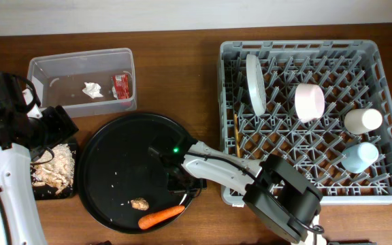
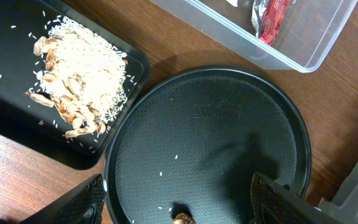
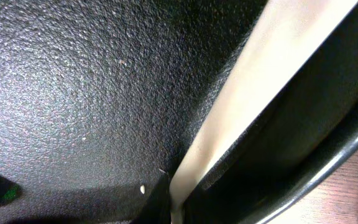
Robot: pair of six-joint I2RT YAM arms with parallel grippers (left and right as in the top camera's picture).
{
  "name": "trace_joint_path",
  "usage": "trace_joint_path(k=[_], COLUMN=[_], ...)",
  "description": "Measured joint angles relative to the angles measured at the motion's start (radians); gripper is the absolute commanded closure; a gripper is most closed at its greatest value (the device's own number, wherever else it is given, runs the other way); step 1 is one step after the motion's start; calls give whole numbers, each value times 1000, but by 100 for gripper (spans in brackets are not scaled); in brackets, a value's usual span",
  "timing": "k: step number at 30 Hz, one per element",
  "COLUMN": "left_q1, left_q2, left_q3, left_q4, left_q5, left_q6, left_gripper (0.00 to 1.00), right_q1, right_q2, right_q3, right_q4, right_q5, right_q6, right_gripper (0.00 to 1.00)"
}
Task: Sort waste into correct bins and load items into the dishwasher rack
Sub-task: 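Place the white fork in the rack's left side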
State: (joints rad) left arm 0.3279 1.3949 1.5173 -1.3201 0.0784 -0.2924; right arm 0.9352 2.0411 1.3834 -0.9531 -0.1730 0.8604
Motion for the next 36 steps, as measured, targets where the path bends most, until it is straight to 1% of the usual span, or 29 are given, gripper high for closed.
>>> trace_joint_path(k=[4,5,9,11,14,17,21,25,30,36], left_q1=[0,0,0,0,0,0,0,-2,-9,-9], left_q2=[0,0,0,0,0,0,0,0,0,0], left_q3=[0,0,0,0,0,0,0,0,0,0], left_q4=[0,0,0,0,0,0,-1,-2,-2,-3], left_q5=[0,0,0,0,0,0,0,0,1,3], left_q6=[0,0,0,0,0,0,0,0,0,0], left_gripper=[26,26,26,26,26,26,26,26,26,26], right_q1=[-3,-7,-38,-56,-94,-169,-257,-309,-329,-330], right_q2=[0,0,-22,-68,-163,-274,-328,-329,-328,-327], right_q3=[75,99,206,256,285,291,293,266,143,10], right_q4=[-84,-105,-214,-277,-307,-365,-465,-457,-379,-213], right_q5=[59,75,144,191,224,241,253,260,262,262], right_q6=[-6,-12,-53,-68,-105,-180,-285,-357,-461,-562], right_gripper=[94,96,96,96,96,96,96,96,96,94])
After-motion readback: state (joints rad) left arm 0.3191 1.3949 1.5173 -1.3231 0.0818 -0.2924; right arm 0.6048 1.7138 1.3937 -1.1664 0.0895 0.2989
